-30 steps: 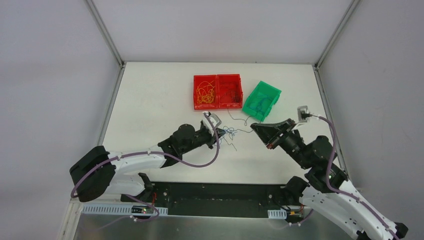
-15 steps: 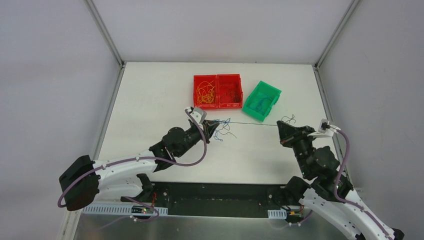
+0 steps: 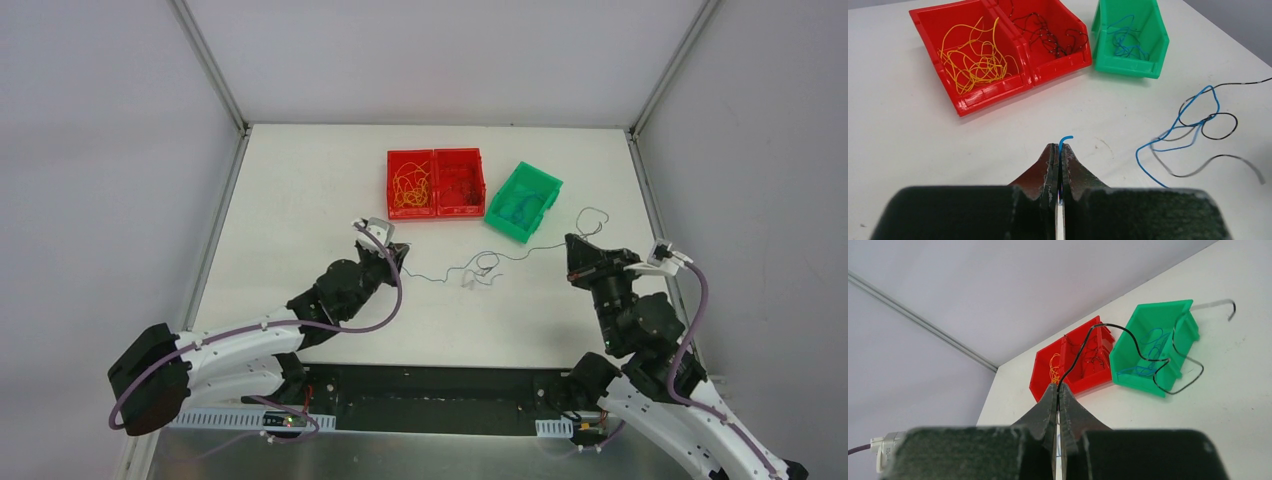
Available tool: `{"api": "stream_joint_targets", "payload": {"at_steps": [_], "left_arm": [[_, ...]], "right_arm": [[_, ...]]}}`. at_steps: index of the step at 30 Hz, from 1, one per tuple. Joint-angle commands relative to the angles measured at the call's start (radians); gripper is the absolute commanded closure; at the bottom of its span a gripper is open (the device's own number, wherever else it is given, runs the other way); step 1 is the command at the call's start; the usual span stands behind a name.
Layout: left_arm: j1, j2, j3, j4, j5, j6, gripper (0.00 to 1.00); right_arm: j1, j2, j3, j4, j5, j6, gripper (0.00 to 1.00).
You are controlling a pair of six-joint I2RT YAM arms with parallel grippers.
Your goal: Untangle the cables
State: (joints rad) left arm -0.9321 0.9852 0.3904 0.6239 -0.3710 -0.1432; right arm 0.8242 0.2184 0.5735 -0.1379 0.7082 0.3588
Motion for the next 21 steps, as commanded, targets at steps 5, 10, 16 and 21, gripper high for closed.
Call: {"api": "stream_joint_targets", "payload": {"at_steps": [5,10,16,21], "left_arm": [[0.003,-0.002,0.051,-0.107,-0.319,-0.035,1.0],[0.064,-0.132,-0.018,-0.175,-0.664,-0.142,1.0],[0.12,-0.286,0.058,-0.739,-1.065,-0.651,1.0],[0.12,-0.342,0.042,-0.75,-1.102,-0.667,1.0]], "right_arm": [[0.0,0.019,0.075,-0.033,0.134,0.005,1.0],[0.0,-0.054,0.091,-0.176,0.548,0.207,1.0],[0.0,-0.142,0.106,-0.539,0.801,0.699,1.0],[0.001,-0.034,0.148,-0.578,0.791,0.7,1.0]]}}
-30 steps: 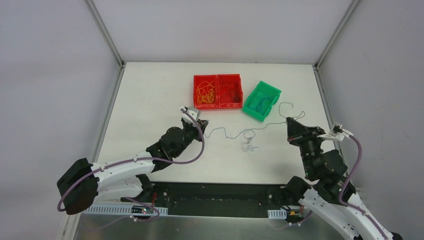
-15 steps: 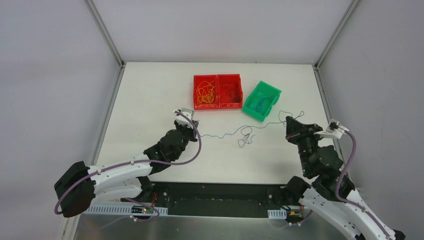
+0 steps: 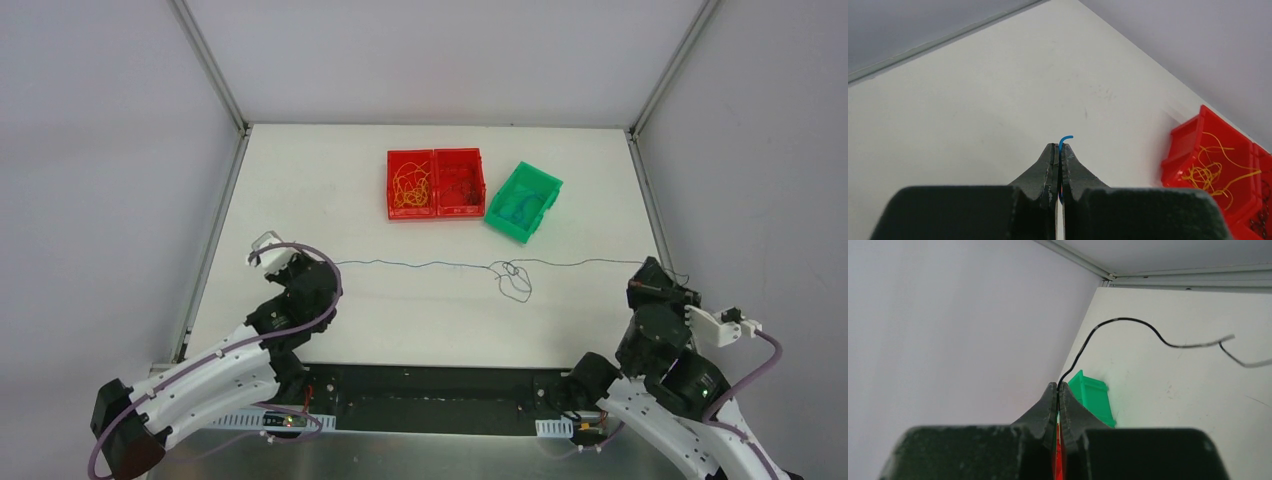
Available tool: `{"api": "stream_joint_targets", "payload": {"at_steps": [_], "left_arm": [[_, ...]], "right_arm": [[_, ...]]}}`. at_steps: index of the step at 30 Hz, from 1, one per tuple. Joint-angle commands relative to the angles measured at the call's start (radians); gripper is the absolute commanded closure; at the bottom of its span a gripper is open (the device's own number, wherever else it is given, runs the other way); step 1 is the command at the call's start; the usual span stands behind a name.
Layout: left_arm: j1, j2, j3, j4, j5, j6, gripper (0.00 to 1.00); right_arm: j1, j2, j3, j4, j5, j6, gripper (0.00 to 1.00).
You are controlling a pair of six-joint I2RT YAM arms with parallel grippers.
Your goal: Untangle the cables
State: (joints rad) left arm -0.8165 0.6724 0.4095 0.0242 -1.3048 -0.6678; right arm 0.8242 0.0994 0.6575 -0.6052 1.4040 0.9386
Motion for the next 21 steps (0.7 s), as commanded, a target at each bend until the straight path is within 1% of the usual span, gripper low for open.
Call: {"api": "stream_joint_targets", "payload": {"at_steps": [1,2,3,4,5,7,9,10,11,13,14,15,16,17,18,20,21], "left_arm": [[0.004,-0.042,0.023,-0.152,-0.185,-0.135,1.0],[0.004,-0.057,0.022,-0.155,-0.207,-0.128,1.0],[0.004,-0.078,0.019,-0.155,-0.23,-0.12,1.0],[0.003,-0.106,0.019,-0.156,-0.252,-0.106,1.0],[0.001,-0.135,0.019,-0.156,-0.265,-0.091,1.0],[-0.004,-0.194,0.003,-0.159,-0.3,-0.091,1.0],[-0.008,-0.253,-0.016,-0.157,-0.288,-0.11,1.0],[-0.009,-0.272,-0.023,-0.157,-0.265,-0.123,1.0],[-0.008,-0.284,-0.029,-0.157,-0.232,-0.141,1.0],[-0.008,-0.283,-0.035,-0.149,-0.146,-0.176,1.0],[-0.007,-0.267,-0.032,-0.131,-0.114,-0.16,1.0],[-0.006,-0.245,-0.027,-0.094,-0.084,-0.117,1.0],[-0.007,-0.217,-0.019,-0.048,-0.052,-0.049,1.0],[-0.006,-0.192,-0.006,-0.019,-0.013,0.005,1.0],[-0.007,-0.159,0.012,0.028,0.059,0.086,1.0],[-0.007,-0.124,0.019,0.12,0.205,0.187,1.0],[-0.007,-0.117,0.011,0.17,0.293,0.256,1.0]], "right_arm": [[0.0,0.107,0.084,-0.183,0.105,0.183,1.0],[0.0,0.128,0.107,-0.278,0.119,0.284,1.0],[0.0,0.142,0.129,-0.384,0.136,0.445,1.0],[0.001,0.156,0.147,-0.494,0.15,0.553,1.0],[0.0,0.163,0.157,-0.564,0.158,0.633,1.0],[0.001,0.17,0.158,-0.594,0.161,0.661,1.0],[0.0,0.172,0.155,-0.568,0.147,0.631,1.0],[0.0,0.173,0.152,-0.52,0.135,0.558,1.0],[0.001,0.176,0.139,-0.386,0.11,0.431,1.0],[0.002,0.178,0.084,-0.054,0.015,0.078,1.0],[0.002,0.182,0.046,0.103,-0.059,-0.089,1.0],[0.002,0.185,0.008,0.233,-0.14,-0.217,1.0],[0.001,0.193,-0.023,0.332,-0.229,-0.309,0.97],[0.001,0.207,-0.048,0.413,-0.31,-0.384,0.9],[0.001,0.225,-0.062,0.462,-0.393,-0.456,0.81],[0.002,0.285,-0.056,0.492,-0.485,-0.487,0.44],[0.002,0.318,-0.039,0.489,-0.528,-0.512,0.32]]}}
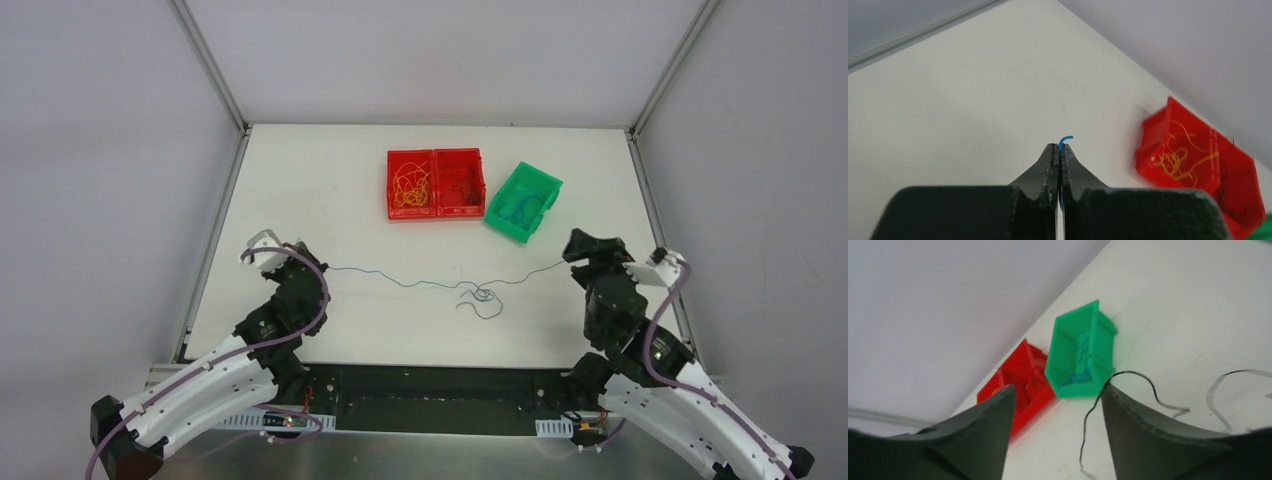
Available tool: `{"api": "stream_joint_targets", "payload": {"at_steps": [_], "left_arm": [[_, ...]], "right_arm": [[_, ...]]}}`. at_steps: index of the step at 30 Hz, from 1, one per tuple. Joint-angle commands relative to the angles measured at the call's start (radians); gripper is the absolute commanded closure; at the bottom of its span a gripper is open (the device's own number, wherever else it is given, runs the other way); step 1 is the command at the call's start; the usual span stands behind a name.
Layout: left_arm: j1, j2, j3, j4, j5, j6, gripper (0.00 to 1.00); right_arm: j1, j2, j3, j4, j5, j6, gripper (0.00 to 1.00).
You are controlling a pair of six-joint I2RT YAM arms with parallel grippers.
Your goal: Untangle the cables
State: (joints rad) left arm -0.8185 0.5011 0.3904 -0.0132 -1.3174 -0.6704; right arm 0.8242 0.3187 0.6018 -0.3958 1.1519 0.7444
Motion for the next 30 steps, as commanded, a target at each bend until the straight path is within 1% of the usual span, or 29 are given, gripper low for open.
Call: {"api": "stream_joint_targets", "payload": {"at_steps": [1,3,5,7,9,13,14,15,17,20,22,23,25,26,30], "left_arm": [[-0.004,0.054,0.017,0.271,0.398,0.311,1.0],[-0.004,0.04,-0.023,0.38,0.586,0.392,1.0],[-0.004,0.022,-0.049,0.45,0.73,0.422,1.0],[-0.005,0.011,-0.045,0.459,0.814,0.421,1.0],[-0.004,0.002,-0.033,0.446,0.861,0.41,1.0],[-0.005,-0.028,-0.02,0.412,0.875,0.386,1.0],[-0.005,-0.034,-0.021,0.411,0.877,0.384,1.0],[-0.004,-0.039,-0.021,0.413,0.877,0.38,1.0],[-0.005,-0.043,-0.018,0.412,0.885,0.372,1.0],[-0.005,-0.049,-0.015,0.41,0.888,0.372,1.0],[-0.005,-0.051,-0.015,0.402,0.87,0.373,1.0],[-0.005,-0.05,-0.013,0.396,0.855,0.372,1.0],[-0.005,-0.052,-0.013,0.387,0.828,0.367,1.0],[-0.005,-0.052,-0.012,0.382,0.814,0.365,1.0],[-0.005,-0.054,-0.012,0.376,0.801,0.361,1.0]], "right_arm": [[0.001,0.135,0.04,0.263,-0.352,-0.346,0.27],[0.001,0.2,0.095,0.216,-0.485,-0.405,0.25],[0.002,0.252,0.125,0.213,-0.654,-0.474,0.24],[0.002,0.314,0.126,0.247,-0.8,-0.512,0.15],[0.003,0.374,0.148,0.235,-0.849,-0.505,0.13],[0.003,0.486,0.227,0.128,-0.81,-0.5,0.12],[0.003,0.507,0.234,0.125,-0.843,-0.525,0.17],[0.004,0.522,0.236,0.137,-0.916,-0.557,0.21],[0.018,0.555,0.23,0.171,-1.04,-0.598,0.23],[0.083,0.625,0.246,0.182,-1.054,-0.668,0.28],[0.147,0.653,0.231,0.235,-1.076,-0.728,0.29],[0.175,0.664,0.2,0.3,-1.092,-0.766,0.29],[0.214,0.702,0.166,0.372,-1.156,-0.821,0.28],[0.227,0.72,0.158,0.389,-1.183,-0.84,0.28],[0.239,0.777,0.136,0.474,-1.213,-0.877,0.29]]}}
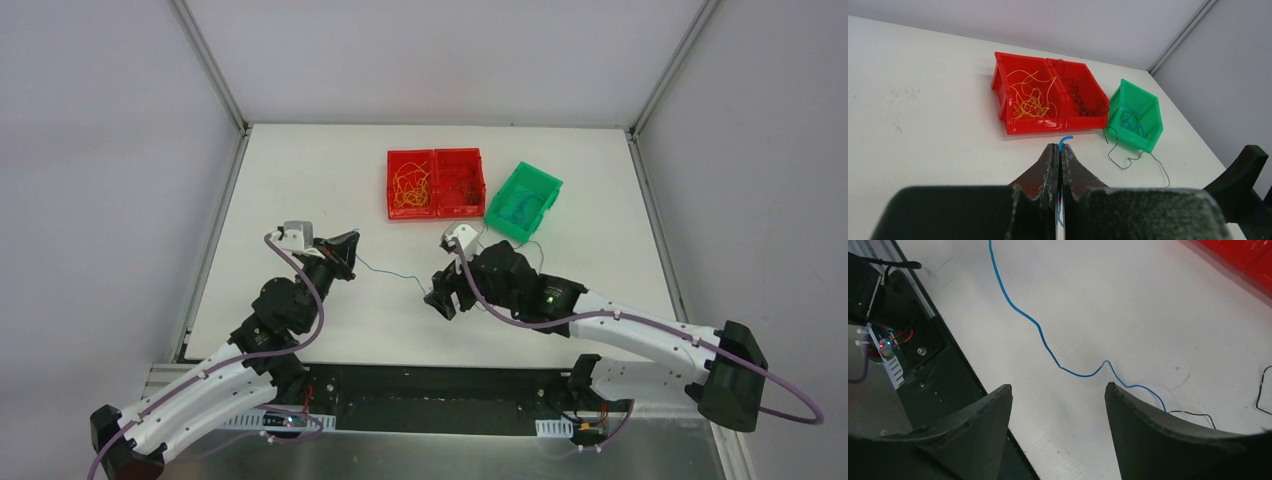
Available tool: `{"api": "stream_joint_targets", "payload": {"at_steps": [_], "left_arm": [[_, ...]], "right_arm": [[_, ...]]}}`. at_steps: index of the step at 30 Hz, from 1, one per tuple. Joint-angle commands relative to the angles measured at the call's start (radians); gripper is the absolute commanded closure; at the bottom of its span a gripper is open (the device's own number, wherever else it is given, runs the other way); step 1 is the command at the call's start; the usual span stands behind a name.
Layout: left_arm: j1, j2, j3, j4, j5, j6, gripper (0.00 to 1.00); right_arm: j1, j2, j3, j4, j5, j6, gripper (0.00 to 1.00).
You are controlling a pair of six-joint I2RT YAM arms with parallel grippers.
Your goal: Untangle the cables
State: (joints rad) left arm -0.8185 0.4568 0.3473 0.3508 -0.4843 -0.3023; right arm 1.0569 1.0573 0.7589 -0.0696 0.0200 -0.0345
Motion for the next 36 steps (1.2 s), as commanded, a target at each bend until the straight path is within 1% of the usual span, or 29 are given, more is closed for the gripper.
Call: {"api": "stream_joint_targets", "payload": {"at_steps": [1,3,8,11,13,15,16,17,18,19,20,21,22,23,25,27,29,32,36], "left_arm": [[-0.004,-0.009,0.032,0.012,-0.033,-0.008,1.0],[-0.004,-0.005,0.033,0.012,-0.034,-0.009,1.0],[-0.005,0.015,0.036,0.021,0.002,-0.01,1.0],[-0.004,0.034,0.044,0.023,0.014,-0.003,1.0],[-0.005,0.04,0.044,0.024,0.013,-0.001,1.0],[-0.005,0.044,0.04,0.032,0.01,-0.002,1.0],[-0.005,0.05,0.038,0.037,0.01,-0.004,1.0],[-0.005,0.06,0.036,0.041,0.012,-0.005,1.0],[-0.004,0.068,0.037,0.043,0.013,-0.008,1.0],[-0.005,0.078,0.039,0.044,0.013,-0.012,0.97],[-0.005,0.088,0.04,0.047,0.015,-0.012,0.84],[-0.005,0.098,0.041,0.051,0.024,-0.011,0.68],[-0.005,0.106,0.04,0.059,0.04,-0.01,0.49],[-0.005,0.115,0.039,0.068,0.062,-0.011,0.37],[-0.005,0.132,0.04,0.081,0.137,-0.001,0.24],[-0.005,0.142,0.044,0.086,0.194,0.009,0.15],[-0.004,0.141,0.044,0.086,0.215,0.012,0.1],[-0.005,0.121,0.029,0.098,0.25,0.016,0.06],[-0.004,0.088,-0.024,0.174,0.341,0.037,0.06]], "right_arm": [[0.006,0.043,-0.023,0.158,-0.093,-0.105,0.3],[0.007,0.053,-0.03,0.183,-0.098,-0.106,0.33],[0.006,0.105,-0.036,0.283,-0.06,-0.105,0.36],[0.006,0.164,0.007,0.303,-0.049,-0.101,0.46],[0.007,0.209,0.043,0.3,-0.05,-0.082,0.57],[0.007,0.228,0.069,0.292,-0.052,-0.049,0.74],[0.006,0.223,0.077,0.293,-0.05,-0.028,0.93],[0.005,0.207,0.082,0.29,-0.044,-0.006,1.0],[0.005,0.182,0.083,0.293,-0.041,0.013,1.0],[0.004,0.155,0.081,0.297,-0.03,0.027,1.0],[0.001,0.127,0.085,0.294,0.01,0.056,1.0],[-0.005,0.101,0.098,0.276,0.036,0.095,1.0],[-0.02,0.081,0.118,0.248,0.03,0.121,1.0],[-0.041,0.067,0.143,0.21,0.012,0.145,1.0],[-0.085,0.06,0.221,0.115,-0.009,0.198,1.0],[-0.12,0.065,0.291,0.031,-0.009,0.245,1.0],[-0.155,0.077,0.361,-0.034,-0.009,0.285,1.0],[-0.193,0.1,0.44,-0.113,0.011,0.342,1.0],[-0.227,0.117,0.493,-0.135,0.026,0.383,1.0]]}}
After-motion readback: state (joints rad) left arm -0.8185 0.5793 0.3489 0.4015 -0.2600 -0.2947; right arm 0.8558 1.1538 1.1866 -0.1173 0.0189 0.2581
